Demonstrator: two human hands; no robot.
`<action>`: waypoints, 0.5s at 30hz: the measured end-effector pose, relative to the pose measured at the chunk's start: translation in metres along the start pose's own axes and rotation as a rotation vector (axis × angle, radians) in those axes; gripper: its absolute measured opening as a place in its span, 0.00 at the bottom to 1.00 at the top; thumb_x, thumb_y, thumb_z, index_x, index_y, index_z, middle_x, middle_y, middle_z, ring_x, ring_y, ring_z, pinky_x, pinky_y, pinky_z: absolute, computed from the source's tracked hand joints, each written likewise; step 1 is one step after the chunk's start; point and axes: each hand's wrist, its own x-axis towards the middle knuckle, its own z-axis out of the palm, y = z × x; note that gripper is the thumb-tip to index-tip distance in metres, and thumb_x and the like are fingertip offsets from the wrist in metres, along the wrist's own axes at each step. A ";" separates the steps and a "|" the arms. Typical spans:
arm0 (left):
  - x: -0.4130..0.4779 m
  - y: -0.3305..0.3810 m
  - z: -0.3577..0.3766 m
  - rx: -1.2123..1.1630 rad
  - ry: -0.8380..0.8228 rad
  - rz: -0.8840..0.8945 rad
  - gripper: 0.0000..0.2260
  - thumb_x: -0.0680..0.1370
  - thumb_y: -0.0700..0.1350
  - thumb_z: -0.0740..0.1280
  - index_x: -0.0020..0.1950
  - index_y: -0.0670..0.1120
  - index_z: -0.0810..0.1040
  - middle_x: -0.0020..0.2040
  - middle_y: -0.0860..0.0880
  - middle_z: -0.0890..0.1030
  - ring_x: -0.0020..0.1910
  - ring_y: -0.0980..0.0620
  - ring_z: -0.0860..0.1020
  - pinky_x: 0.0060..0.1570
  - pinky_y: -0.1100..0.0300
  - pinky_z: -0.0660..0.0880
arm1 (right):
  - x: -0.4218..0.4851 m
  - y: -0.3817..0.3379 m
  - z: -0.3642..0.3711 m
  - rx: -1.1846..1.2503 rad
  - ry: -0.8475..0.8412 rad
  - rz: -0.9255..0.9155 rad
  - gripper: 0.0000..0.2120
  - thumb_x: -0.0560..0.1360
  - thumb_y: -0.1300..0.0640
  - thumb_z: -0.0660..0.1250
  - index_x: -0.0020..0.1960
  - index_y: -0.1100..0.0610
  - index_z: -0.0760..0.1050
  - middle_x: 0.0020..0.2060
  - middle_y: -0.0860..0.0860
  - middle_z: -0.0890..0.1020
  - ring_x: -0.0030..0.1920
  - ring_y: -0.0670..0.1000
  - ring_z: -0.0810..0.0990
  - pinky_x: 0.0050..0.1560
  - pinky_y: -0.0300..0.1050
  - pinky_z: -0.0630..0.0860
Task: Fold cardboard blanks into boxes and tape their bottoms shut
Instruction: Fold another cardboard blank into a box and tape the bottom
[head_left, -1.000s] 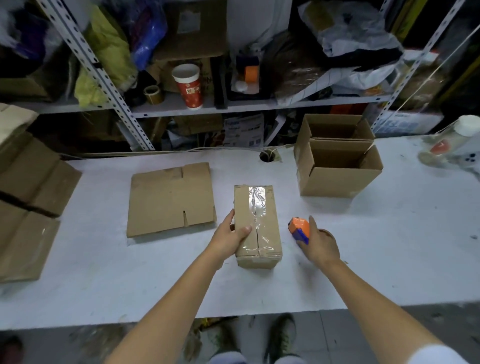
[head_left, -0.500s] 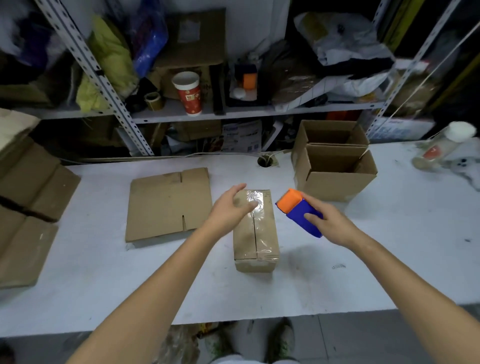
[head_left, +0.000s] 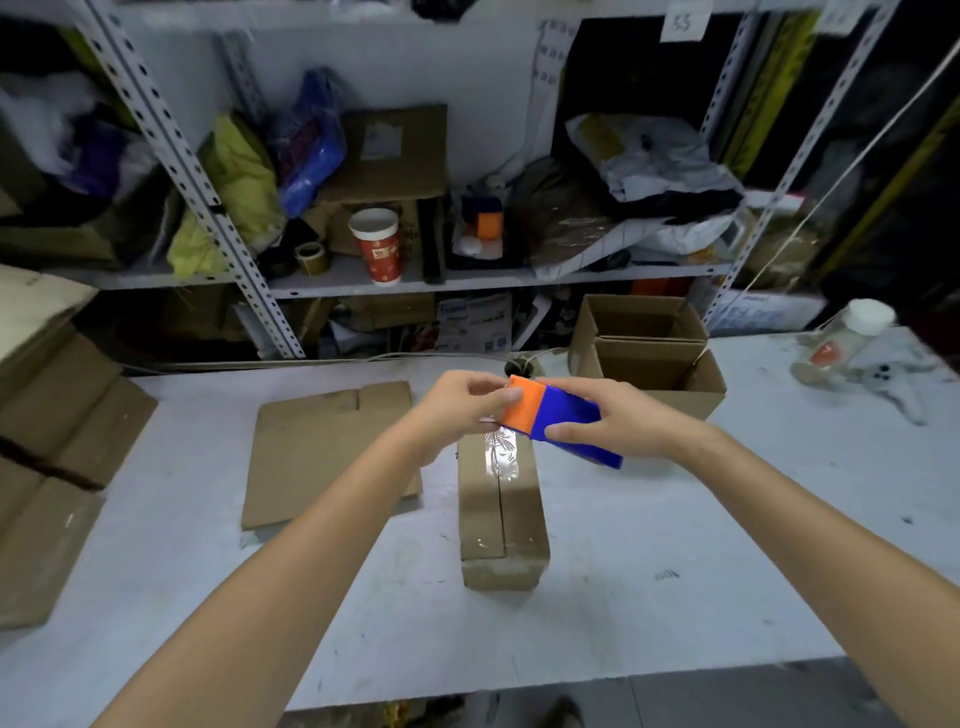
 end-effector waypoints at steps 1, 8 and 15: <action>-0.001 0.000 -0.003 -0.070 0.004 -0.047 0.08 0.80 0.42 0.68 0.57 0.43 0.82 0.54 0.43 0.84 0.52 0.49 0.83 0.50 0.58 0.82 | 0.002 -0.002 -0.001 -0.001 0.009 -0.002 0.32 0.75 0.40 0.70 0.76 0.36 0.61 0.61 0.43 0.77 0.55 0.44 0.78 0.51 0.44 0.80; 0.005 -0.035 -0.016 -0.058 0.184 -0.147 0.09 0.79 0.39 0.70 0.57 0.36 0.80 0.45 0.41 0.83 0.38 0.52 0.82 0.40 0.62 0.81 | 0.014 -0.021 0.008 -0.284 -0.084 -0.073 0.30 0.77 0.40 0.68 0.75 0.40 0.62 0.57 0.42 0.75 0.52 0.45 0.75 0.46 0.40 0.75; 0.009 -0.077 -0.077 -0.070 0.436 -0.267 0.07 0.78 0.39 0.71 0.55 0.40 0.82 0.50 0.43 0.84 0.47 0.49 0.82 0.47 0.60 0.81 | 0.007 0.051 -0.040 -0.387 -0.191 0.213 0.33 0.75 0.39 0.69 0.76 0.43 0.63 0.61 0.45 0.76 0.56 0.49 0.76 0.56 0.47 0.76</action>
